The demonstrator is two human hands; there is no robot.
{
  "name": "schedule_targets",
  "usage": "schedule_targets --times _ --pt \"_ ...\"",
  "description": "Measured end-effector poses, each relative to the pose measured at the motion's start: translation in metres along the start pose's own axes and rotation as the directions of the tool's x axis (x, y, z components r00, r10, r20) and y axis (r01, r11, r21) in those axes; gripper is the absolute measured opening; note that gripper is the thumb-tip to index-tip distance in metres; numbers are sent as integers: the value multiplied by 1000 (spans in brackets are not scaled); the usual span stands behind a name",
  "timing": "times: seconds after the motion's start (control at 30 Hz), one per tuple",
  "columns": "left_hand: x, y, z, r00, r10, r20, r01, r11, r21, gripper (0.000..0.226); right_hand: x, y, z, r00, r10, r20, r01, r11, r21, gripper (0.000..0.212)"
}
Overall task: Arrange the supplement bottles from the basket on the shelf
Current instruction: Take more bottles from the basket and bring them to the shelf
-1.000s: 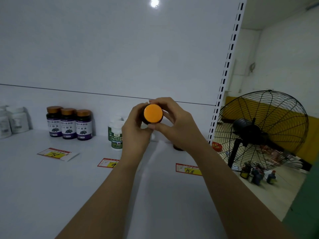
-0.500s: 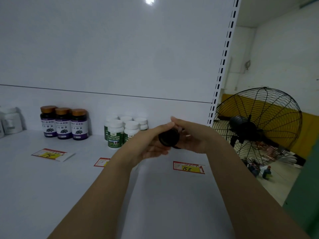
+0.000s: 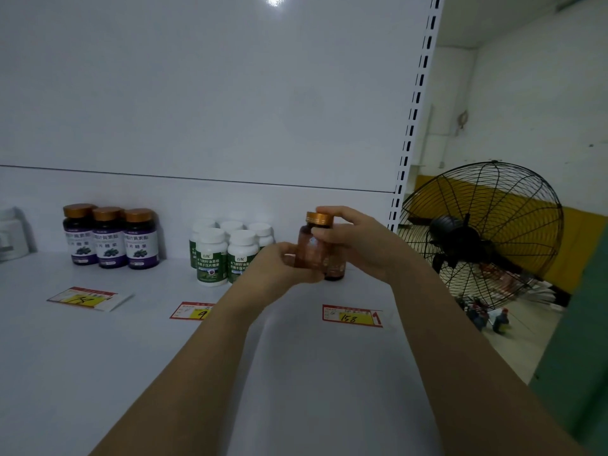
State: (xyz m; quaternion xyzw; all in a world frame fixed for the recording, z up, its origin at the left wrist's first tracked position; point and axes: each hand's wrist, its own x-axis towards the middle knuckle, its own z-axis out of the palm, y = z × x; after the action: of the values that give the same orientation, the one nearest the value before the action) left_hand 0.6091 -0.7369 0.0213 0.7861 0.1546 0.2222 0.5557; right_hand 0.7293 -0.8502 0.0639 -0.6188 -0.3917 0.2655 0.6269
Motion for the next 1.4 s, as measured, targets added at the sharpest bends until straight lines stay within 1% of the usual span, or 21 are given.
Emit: schedule_targets --times 0.1,0.17,0.23,0.3,0.37,0.4,0.47,0.5,0.53,0.6,0.67,0.73,0.8,0.87,0.97,1.13,1.2,1.27,1.3,1.33,1.4 --pt "5 -5 3 998 40 -56 -35 996 86 43 -2 -3 2 999 -27 -18 23 980 -197 48" --pt "8 -9 3 998 42 -52 -36 992 118 44 -5 -8 3 996 -58 -64 29 923 -383 44" --pt "10 -11 5 998 40 -42 -34 988 149 45 -6 -16 5 991 -86 -99 18 838 -545 44" --pt "12 -13 8 998 46 -53 -34 977 209 45 -5 -24 7 986 -114 -121 -1 722 -692 41" --pt "13 -12 11 995 54 -78 -34 970 243 46 1 -34 10 983 -138 -118 -9 615 -788 35" --pt "14 -12 13 995 54 -89 -33 974 223 49 4 -40 12 982 -152 -115 -3 591 -807 33" --pt "12 -11 19 995 34 -93 -17 984 180 58 12 -52 14 975 -191 -114 23 597 -802 29" --pt "12 -11 23 996 27 -82 -10 980 200 64 16 -56 16 970 -217 -108 46 601 -798 29" --pt "11 -13 28 998 14 -57 2 962 273 72 21 -59 18 965 -243 -97 70 596 -800 29" --pt "9 -19 38 999 -45 29 24 862 506 92 31 -57 22 960 -271 -71 97 561 -822 29" --pt "6 -24 42 991 -93 92 8 749 662 101 43 -47 25 960 -273 -52 97 506 -857 30" --pt "5 -28 41 986 -106 128 -26 665 746 101 53 -35 25 964 -264 -35 87 437 -895 31" --pt "5 -32 41 981 -119 153 -62 557 828 100 58 -24 23 969 -245 -24 74 382 -921 31" --pt "6 -35 42 978 -136 157 -71 490 869 100 61 -14 22 976 -218 -7 66 324 -944 31" --pt "7 -38 43 976 -144 163 -79 466 881 100 64 -4 19 984 -178 19 64 248 -967 31" --pt "7 -39 42 973 -161 167 -80 443 893 99 64 1 20 989 -138 58 80 159 -984 30" --pt "7 -37 42 970 -171 172 -81 439 895 99 63 -1 18 988 -147 53 76 160 -984 33" --pt "6 -36 42 968 -182 175 -80 438 896 98 63 -5 11 981 -194 -21 17 188 -982 33" --pt "6 -35 42 967 -186 175 -78 438 895 98 63 -7 6 974 -217 -68 -27 184 -982 31" --pt "6 -35 42 967 -187 175 -77 439 895 98 63 -6 1 970 -214 -115 -79 168 -983 30" --pt "6 -35 42 968 -185 172 -75 439 895 98 61 0 -5 971 -148 -185 -164 147 -975 30"
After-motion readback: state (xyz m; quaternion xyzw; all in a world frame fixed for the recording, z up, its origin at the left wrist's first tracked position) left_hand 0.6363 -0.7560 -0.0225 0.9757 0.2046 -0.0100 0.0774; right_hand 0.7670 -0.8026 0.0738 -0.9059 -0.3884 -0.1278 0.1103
